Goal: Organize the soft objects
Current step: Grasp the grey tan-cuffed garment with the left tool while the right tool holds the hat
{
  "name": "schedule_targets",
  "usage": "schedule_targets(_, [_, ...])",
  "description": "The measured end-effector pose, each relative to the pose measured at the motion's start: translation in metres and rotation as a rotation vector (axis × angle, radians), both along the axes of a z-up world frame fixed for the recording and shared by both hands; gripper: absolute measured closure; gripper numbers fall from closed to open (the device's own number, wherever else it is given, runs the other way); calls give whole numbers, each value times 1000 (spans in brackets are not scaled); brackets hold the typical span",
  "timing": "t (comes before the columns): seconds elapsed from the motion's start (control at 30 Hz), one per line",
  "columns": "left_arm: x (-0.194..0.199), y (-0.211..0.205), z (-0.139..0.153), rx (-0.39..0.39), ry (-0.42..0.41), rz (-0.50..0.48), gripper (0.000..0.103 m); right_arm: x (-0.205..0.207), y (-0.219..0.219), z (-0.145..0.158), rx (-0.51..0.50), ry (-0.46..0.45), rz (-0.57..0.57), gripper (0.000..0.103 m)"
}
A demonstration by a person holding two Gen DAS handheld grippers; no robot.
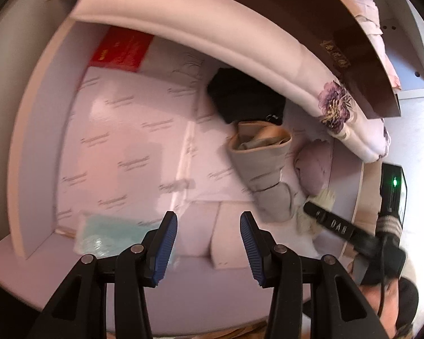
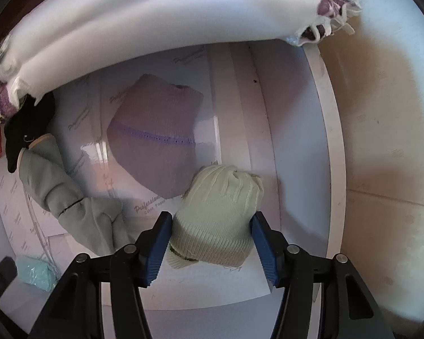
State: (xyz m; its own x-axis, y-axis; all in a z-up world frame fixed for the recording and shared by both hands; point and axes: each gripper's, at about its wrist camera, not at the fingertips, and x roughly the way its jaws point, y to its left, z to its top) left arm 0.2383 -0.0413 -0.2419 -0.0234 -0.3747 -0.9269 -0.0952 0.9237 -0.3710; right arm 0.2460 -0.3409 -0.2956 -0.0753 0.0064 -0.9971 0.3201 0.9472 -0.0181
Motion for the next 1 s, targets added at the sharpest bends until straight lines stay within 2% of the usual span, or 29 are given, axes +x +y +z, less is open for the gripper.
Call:
schedule_targets(0.1, [8, -14, -7, -19, 30, 21, 56, 0, 1, -1, 0, 5, 3, 45])
schedule_targets(0.2, [14, -30, -12, -5, 28, 18, 56, -5, 6, -7, -3, 7, 4, 44])
schedule_targets(0.3, [21, -43, -17, -22, 35, 33, 56, -4, -7, -6, 4, 18, -9, 42])
schedule_targets(0.37, [24, -51, -20, -21, 34, 32, 53, -4, -5, -10, 4, 24, -16, 40])
schedule_targets(0.43, [29, -58, -24, -7, 31, 21, 44, -8, -4, -14, 5, 29, -22, 40])
schedule_targets(0.77, [44, -82, -47, 66, 52, 41, 44, -14, -3, -23, -1, 45, -17, 35])
schedule_targets(0.8, [44, -83, -49, 68, 55, 39, 46, -15, -2, -25, -4, 43, -14, 35])
schedule_targets(0.83, [44, -83, -50, 65, 56, 41, 56, -15, -1, -26, -8, 42, -8, 35])
schedule_targets(0.93, [43, -83, -49, 23, 36, 16, 73, -16, 7, -24, -29, 42, 24, 36])
schedule_targets(1.0, [41, -83, -43, 8, -10, -5, 77, -16, 14, -26, -46, 40, 50, 36])
